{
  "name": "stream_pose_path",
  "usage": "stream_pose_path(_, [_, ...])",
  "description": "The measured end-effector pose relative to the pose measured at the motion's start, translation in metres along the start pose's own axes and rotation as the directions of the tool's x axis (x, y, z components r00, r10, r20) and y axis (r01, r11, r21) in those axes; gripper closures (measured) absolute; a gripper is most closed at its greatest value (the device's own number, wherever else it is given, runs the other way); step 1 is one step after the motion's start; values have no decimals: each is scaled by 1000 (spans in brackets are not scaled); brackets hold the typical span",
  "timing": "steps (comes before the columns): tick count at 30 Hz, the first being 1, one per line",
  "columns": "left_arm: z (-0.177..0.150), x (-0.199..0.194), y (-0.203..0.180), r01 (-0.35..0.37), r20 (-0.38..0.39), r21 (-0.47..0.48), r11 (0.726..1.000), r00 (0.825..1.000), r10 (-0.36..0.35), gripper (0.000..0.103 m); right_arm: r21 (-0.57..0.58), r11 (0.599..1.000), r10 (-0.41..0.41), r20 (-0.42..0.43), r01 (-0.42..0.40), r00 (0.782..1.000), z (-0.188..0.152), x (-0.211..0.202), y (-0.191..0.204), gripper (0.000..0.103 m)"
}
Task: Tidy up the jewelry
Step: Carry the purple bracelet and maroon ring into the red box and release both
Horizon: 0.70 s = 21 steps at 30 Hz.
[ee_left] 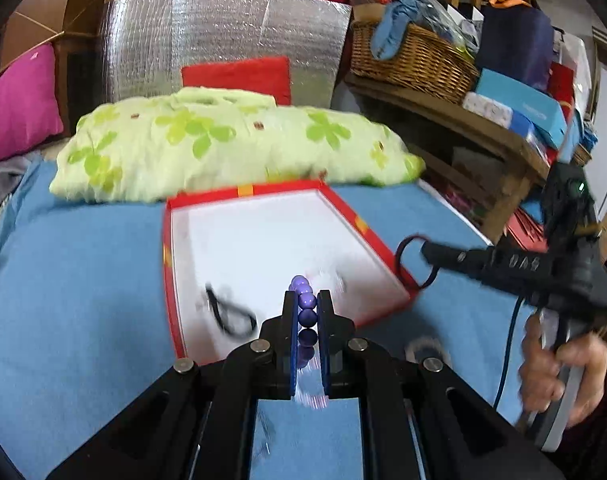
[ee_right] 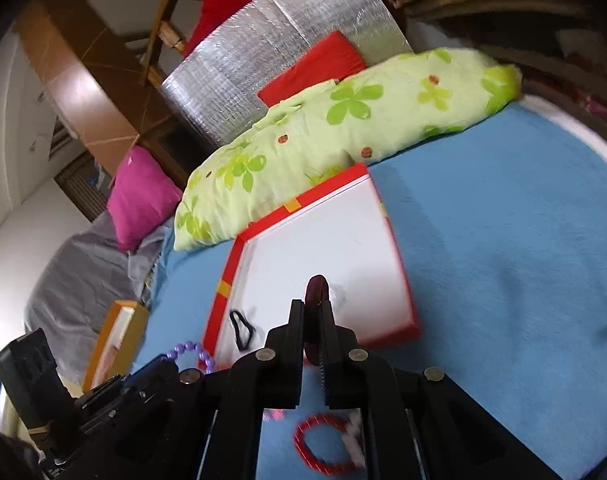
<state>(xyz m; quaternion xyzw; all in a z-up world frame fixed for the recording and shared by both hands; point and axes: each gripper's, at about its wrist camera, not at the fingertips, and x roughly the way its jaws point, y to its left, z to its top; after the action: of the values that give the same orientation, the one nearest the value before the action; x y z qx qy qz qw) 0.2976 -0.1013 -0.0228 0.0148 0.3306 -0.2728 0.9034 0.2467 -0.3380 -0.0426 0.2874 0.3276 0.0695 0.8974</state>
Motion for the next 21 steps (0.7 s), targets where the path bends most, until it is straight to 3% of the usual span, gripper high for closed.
stream_pose_path(5, [28, 45, 21, -56, -17, -22, 998, 998, 56, 94, 60, 998, 20, -54, -16, 998, 24, 52, -7, 95])
stream_pose_path(13, [33, 98, 54, -117, -103, -104, 988, 989, 106, 93, 142, 989, 49, -104, -34, 993, 49, 122, -11, 95])
stream_pose_path(16, [29, 110, 49, -154, -131, -53, 987, 981, 146, 93, 175, 984, 49, -114, -28, 992, 53, 139, -14, 95])
stream_pose_path(20, [25, 118, 46, -211, -156, -4, 977, 965, 208, 93, 148, 989, -4, -152, 27, 988, 52, 156, -10, 93])
stream_pose_path(21, [24, 119, 47, -221, -160, 1, 975, 963, 218, 89, 133, 990, -32, -160, 54, 987, 52, 159, -7, 93])
